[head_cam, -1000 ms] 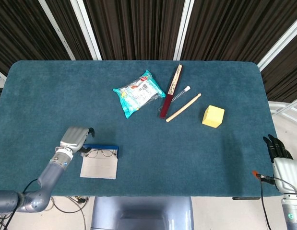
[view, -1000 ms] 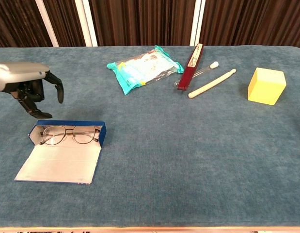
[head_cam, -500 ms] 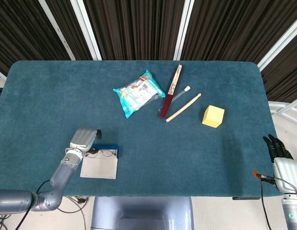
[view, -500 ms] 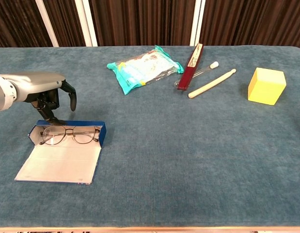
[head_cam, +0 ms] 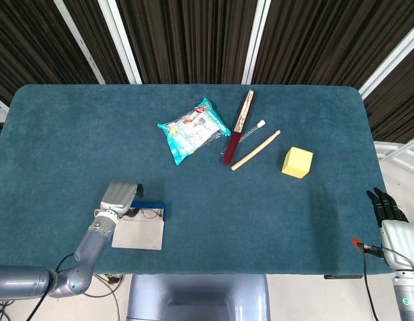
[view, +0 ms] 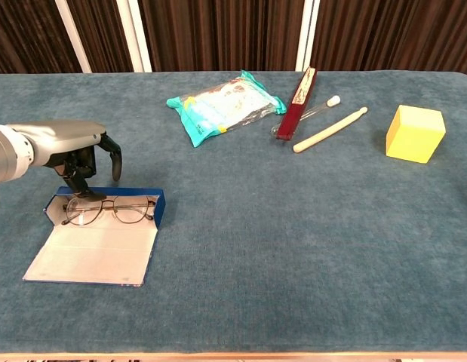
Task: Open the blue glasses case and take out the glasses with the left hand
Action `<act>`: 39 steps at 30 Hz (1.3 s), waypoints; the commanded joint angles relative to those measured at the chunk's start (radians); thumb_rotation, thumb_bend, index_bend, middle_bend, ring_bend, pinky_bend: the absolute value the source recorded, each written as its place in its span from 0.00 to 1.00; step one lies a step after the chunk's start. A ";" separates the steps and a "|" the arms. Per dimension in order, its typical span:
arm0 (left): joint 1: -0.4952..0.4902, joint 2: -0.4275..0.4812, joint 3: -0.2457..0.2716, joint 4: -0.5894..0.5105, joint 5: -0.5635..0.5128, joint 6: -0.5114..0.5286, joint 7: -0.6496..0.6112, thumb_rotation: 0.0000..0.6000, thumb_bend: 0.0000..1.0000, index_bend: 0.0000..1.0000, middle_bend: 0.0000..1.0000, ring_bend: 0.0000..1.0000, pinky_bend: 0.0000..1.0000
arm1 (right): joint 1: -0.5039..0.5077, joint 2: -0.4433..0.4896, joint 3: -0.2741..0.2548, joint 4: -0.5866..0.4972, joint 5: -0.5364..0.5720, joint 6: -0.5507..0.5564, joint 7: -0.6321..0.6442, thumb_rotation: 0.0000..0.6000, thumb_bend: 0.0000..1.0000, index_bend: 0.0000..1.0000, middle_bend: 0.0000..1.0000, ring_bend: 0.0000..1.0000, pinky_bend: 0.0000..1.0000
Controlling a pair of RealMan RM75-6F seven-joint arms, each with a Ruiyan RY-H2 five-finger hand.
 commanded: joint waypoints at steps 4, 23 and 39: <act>0.003 0.000 -0.008 -0.001 -0.014 -0.005 0.009 1.00 0.28 0.45 1.00 0.96 0.96 | 0.000 0.000 0.000 0.001 -0.001 0.001 0.000 1.00 0.22 0.00 0.00 0.00 0.22; 0.012 -0.001 -0.023 0.006 -0.044 -0.020 0.024 1.00 0.33 0.48 1.00 0.96 0.96 | 0.000 0.000 0.000 0.000 -0.001 0.001 0.001 1.00 0.22 0.00 0.00 0.00 0.22; 0.022 -0.002 -0.032 0.010 -0.042 -0.019 0.020 1.00 0.37 0.54 1.00 0.96 0.96 | -0.001 0.000 0.001 0.001 -0.001 0.003 0.001 1.00 0.22 0.00 0.00 0.00 0.22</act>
